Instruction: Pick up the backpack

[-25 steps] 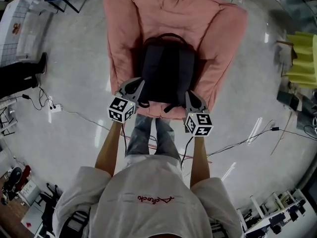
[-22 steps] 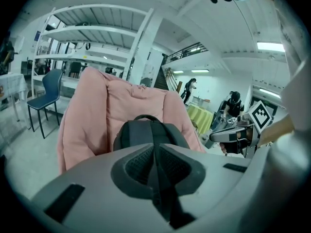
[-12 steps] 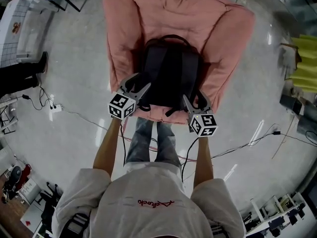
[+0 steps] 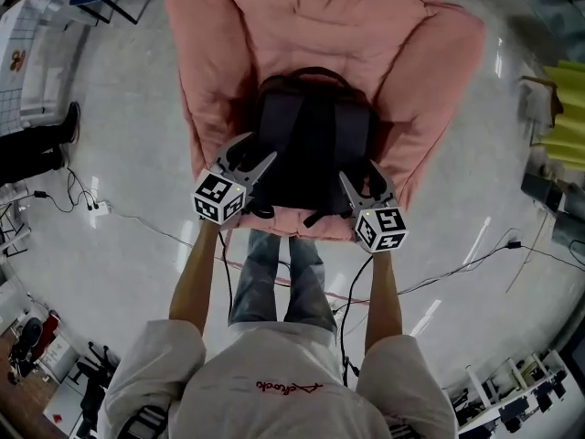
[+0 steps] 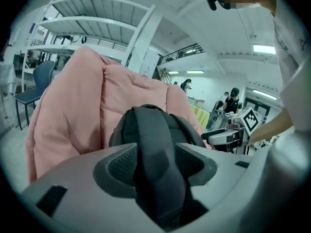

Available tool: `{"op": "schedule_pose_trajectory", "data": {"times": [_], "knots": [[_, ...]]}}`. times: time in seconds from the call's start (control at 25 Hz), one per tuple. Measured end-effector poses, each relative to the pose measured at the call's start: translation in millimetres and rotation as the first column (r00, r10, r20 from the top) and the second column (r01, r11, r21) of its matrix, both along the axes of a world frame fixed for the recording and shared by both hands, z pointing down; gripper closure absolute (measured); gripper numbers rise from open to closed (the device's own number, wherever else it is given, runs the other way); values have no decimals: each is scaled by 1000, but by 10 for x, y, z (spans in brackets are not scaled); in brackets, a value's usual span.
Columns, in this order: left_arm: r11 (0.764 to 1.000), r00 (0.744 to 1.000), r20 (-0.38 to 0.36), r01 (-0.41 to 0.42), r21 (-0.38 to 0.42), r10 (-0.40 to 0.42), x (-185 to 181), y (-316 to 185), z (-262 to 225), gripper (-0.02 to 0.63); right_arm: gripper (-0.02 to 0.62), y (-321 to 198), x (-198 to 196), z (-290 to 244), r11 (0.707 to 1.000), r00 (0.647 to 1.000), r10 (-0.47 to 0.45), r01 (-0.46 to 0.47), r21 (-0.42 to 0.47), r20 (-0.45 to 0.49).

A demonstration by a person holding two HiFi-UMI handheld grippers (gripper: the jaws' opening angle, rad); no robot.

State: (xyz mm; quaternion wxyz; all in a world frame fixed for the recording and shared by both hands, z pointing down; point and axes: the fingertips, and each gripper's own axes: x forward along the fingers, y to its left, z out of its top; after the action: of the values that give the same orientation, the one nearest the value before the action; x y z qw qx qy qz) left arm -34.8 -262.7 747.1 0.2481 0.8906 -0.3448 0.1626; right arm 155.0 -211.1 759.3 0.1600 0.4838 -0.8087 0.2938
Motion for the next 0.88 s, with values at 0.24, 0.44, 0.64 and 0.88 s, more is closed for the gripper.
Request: {"op": "schedule_pose_trajectory", "data": {"times": [0.24,0.44,0.64,0.88], "knots": [[999,999,-20,-33,4,33,102,-82,163,380,321,-161,148,170,999,1000,-25,25,22,-6],[999,998,-54,-40,7,40,133,-69,224,380,321,-199,93,295,998,998,-56,56,23,12],[993,991,-65,-115,19,116,239,-18,138,382,362,-197,-29,262,993,992,-121,120,21,44],[983,978,-96,-183,27,185,435,15,74,383,386,-122,-182,84,979,965,-202,201,21,167]]}}
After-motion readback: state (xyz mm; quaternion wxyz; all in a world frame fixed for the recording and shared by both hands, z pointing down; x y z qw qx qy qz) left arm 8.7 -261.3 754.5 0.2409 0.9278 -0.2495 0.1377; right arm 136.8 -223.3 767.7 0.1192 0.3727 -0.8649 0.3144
